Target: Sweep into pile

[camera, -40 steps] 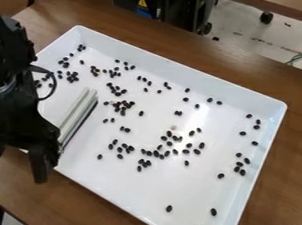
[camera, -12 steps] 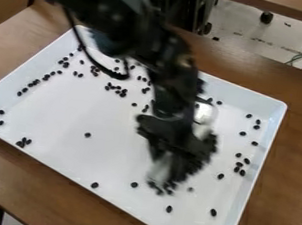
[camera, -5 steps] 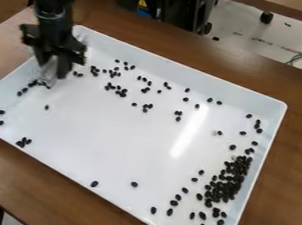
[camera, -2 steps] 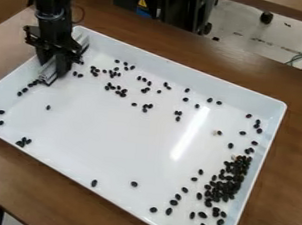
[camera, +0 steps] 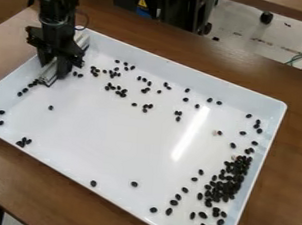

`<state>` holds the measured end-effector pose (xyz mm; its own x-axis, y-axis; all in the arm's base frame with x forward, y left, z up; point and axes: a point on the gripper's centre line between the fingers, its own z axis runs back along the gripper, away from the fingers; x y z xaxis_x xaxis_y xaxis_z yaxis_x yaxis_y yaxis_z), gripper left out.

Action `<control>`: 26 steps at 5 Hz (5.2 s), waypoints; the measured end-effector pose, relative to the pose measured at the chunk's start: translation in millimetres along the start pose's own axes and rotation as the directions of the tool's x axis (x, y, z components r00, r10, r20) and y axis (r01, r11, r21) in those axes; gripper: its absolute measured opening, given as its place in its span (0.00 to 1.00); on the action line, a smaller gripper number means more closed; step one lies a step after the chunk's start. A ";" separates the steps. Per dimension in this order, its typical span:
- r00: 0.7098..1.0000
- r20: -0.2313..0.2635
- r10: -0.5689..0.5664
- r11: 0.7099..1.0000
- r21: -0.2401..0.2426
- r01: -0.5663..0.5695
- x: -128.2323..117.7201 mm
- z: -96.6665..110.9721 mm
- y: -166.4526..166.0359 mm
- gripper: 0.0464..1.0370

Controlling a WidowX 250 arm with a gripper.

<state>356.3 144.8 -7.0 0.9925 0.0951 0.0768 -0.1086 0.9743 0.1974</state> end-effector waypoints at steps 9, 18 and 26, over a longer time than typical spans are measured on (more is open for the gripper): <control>0.941 0.136 -0.309 0.934 -0.141 0.327 -66.4 93.5 -221.7 0.31; 0.983 0.033 -0.180 0.979 -0.093 0.182 -12.0 32.2 -136.4 0.31; 0.992 0.077 -0.098 0.979 -0.171 0.110 -47.6 83.5 -168.6 0.31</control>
<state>322.6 -41.0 37.7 0.9910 -0.0165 0.1325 0.0120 0.9993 0.0342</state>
